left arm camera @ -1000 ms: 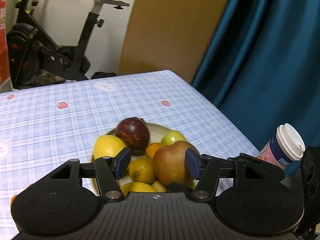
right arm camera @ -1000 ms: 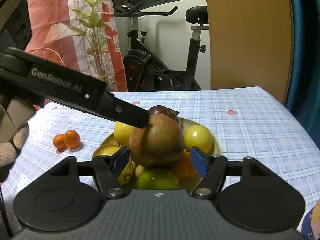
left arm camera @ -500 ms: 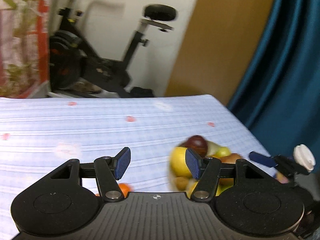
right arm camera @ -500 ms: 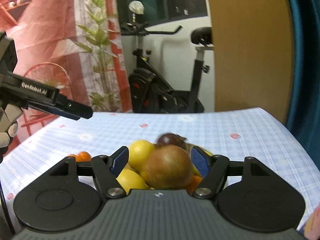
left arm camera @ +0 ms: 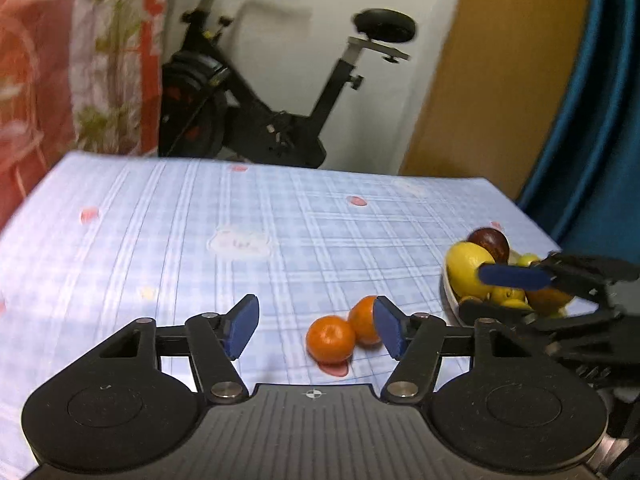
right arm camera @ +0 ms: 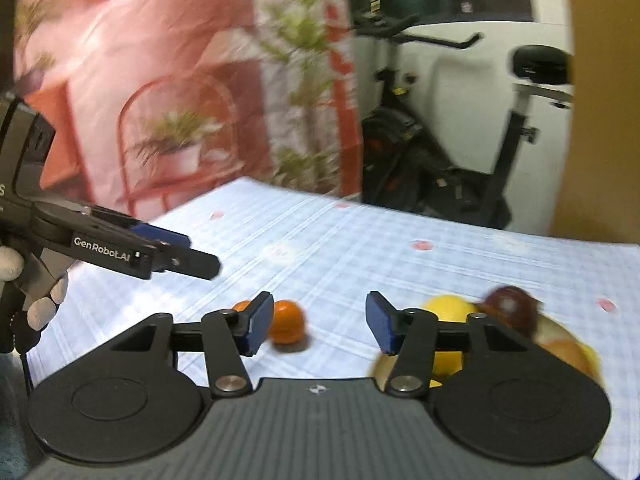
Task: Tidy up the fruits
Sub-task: 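Move the open left tool back to the loose tangerines, then close the left tool around a tangerine and lift it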
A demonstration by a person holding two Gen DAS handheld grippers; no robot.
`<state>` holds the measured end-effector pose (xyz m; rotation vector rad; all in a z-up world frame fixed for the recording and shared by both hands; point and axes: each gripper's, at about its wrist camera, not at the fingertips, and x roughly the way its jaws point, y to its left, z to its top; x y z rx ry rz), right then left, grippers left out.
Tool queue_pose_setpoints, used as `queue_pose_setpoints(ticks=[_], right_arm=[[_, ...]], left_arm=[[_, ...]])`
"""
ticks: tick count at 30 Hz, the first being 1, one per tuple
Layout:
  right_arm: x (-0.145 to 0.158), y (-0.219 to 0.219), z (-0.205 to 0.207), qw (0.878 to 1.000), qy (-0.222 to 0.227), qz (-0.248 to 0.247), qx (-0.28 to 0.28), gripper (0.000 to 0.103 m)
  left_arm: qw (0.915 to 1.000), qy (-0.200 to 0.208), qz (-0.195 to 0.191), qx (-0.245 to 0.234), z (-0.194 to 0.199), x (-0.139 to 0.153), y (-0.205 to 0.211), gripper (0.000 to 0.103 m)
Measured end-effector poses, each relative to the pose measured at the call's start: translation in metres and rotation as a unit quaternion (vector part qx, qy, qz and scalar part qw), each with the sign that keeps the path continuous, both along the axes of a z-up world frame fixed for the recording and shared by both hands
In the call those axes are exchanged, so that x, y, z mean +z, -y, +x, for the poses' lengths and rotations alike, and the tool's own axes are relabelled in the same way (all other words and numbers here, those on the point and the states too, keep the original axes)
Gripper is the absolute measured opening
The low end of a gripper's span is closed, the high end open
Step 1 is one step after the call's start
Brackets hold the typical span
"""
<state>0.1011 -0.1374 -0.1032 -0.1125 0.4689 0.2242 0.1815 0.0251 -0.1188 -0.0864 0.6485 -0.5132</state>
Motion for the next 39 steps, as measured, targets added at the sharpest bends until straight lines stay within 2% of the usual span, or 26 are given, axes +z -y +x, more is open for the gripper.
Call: queue_pose_setpoints(ticks=[1, 3, 5, 6, 10, 16, 25, 33, 35, 39], right_arm=[[-0.003, -0.006, 0.006, 1.0, -0.005, -0.011, 0.009, 0.05], [-0.011, -0.019, 0.02, 0.999, -0.018, -0.029, 0.025, 0.049], [-0.019, -0.028, 0.037, 0.998, -0.031, -0.038, 0.033, 0.041], [-0.022, -0.03, 0.043, 0.998, -0.037, -0.04, 0.035, 0.04], [-0.034, -0.034, 0.066, 0.998, -0.054, -0.029, 0.023, 0.04], [-0.044, -0.031, 0.087, 0.996, -0.089, -0.009, 0.01, 0.04], [-0.045, -0.015, 0.081, 0.993, -0.1, 0.059, -0.01, 0.04], [-0.042, -0.008, 0.053, 0.994, -0.072, 0.081, -0.028, 0.039], [-0.042, -0.007, 0.044, 0.994, -0.071, 0.079, -0.033, 0.039], [-0.041, -0.003, 0.026, 0.995, -0.059, 0.07, -0.041, 0.039]], left_arm=[[0.9999, -0.002, -0.011, 0.009, 0.001, -0.003, -0.005, 0.061], [0.9993, -0.004, -0.027, 0.024, 0.0, -0.007, -0.013, 0.061], [0.9986, -0.005, -0.042, 0.033, 0.002, -0.008, -0.02, 0.061], [0.9982, -0.005, -0.048, 0.037, 0.003, -0.009, -0.023, 0.061], [0.9959, -0.007, -0.072, 0.055, 0.005, -0.014, -0.036, 0.06], [0.9944, -0.012, -0.089, 0.055, 0.004, -0.022, -0.04, 0.06], [0.9956, -0.011, -0.088, 0.029, 0.001, -0.028, -0.032, 0.06], [0.9971, -0.027, -0.069, -0.015, 0.004, -0.037, -0.01, 0.058], [0.9967, -0.038, -0.067, -0.023, 0.009, -0.042, -0.003, 0.053], [0.9964, -0.049, -0.064, -0.029, 0.018, -0.048, 0.008, 0.053]])
